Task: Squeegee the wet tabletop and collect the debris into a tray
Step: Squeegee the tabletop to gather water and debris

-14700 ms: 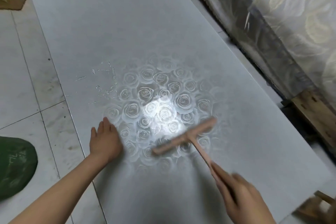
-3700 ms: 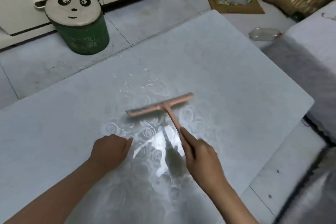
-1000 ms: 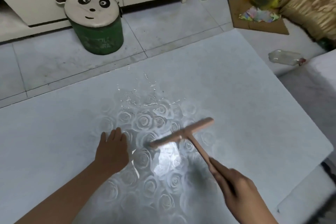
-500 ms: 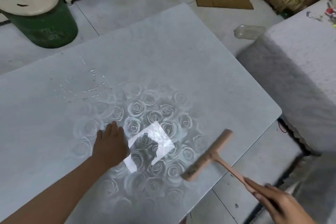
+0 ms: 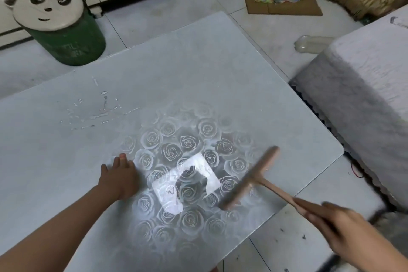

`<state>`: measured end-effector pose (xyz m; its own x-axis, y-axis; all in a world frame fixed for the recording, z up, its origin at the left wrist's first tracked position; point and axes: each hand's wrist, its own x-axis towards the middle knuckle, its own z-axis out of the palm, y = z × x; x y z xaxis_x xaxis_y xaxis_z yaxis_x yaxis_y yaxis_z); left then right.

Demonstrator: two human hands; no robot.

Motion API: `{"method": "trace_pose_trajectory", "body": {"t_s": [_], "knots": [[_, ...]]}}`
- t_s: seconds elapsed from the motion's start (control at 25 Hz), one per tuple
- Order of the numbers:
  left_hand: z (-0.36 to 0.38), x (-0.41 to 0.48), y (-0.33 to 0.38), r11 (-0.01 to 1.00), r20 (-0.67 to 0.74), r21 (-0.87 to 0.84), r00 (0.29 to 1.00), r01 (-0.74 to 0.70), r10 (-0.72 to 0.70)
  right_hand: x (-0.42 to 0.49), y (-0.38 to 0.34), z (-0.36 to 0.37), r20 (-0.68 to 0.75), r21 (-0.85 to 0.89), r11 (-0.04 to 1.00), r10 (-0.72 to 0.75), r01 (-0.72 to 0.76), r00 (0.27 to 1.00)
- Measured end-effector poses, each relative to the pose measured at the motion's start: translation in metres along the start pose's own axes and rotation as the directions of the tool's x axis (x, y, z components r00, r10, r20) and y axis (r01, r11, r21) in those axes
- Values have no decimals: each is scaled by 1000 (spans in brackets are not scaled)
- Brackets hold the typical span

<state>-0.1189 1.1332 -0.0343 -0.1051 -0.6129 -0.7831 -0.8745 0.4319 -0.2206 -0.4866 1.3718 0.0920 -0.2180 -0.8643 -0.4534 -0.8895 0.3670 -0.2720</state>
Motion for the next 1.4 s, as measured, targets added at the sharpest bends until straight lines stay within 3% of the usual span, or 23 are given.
{"method": "trace_pose_trajectory", "body": {"t_s": [0.08, 0.28, 0.4, 0.48, 0.64, 0.8, 0.92, 1.04, 1.2, 1.28, 1.4], "knots": [[-5, 4, 2, 1000, 3, 13, 1000, 23, -23, -5, 9, 6, 5, 28, 999, 45, -45, 999], [-9, 10, 5, 998, 71, -41, 996, 56, -53, 96, -78, 31, -12, 68, 986, -151, 151, 989], [-8, 12, 4, 996, 67, -61, 996, 65, -61, 104, -84, 19, -52, 76, 984, -158, 162, 986], [-10, 11, 4, 994, 62, -62, 995, 86, -82, 54, -51, 15, -67, 62, 995, -69, 73, 995], [-22, -2, 20, 994, -35, 13, 994, 106, -105, -48, 6, 33, -88, 59, 963, 267, -262, 960], [-36, -10, 62, 997, -229, -2, 970, -81, 78, -13, -19, 47, -86, 167, 977, 152, -136, 985], [-37, -7, 90, 977, -292, -33, 937, -212, 193, 49, -33, 50, -63, 231, 963, 154, -136, 986], [-36, -2, 97, 959, -334, -6, 905, -282, 264, 15, -12, 43, -170, 291, 952, 152, -98, 974], [-49, 14, 87, 948, -356, 65, 881, -310, 312, -41, 21, 51, -105, 259, 932, 290, -255, 951], [-56, 19, 82, 937, -389, 36, 859, -347, 333, -12, 12, 53, -65, 273, 944, 210, -185, 976], [-60, 21, 70, 902, -476, -25, 798, -432, 369, 69, -27, 43, -65, 255, 966, -32, 48, 997]]}}
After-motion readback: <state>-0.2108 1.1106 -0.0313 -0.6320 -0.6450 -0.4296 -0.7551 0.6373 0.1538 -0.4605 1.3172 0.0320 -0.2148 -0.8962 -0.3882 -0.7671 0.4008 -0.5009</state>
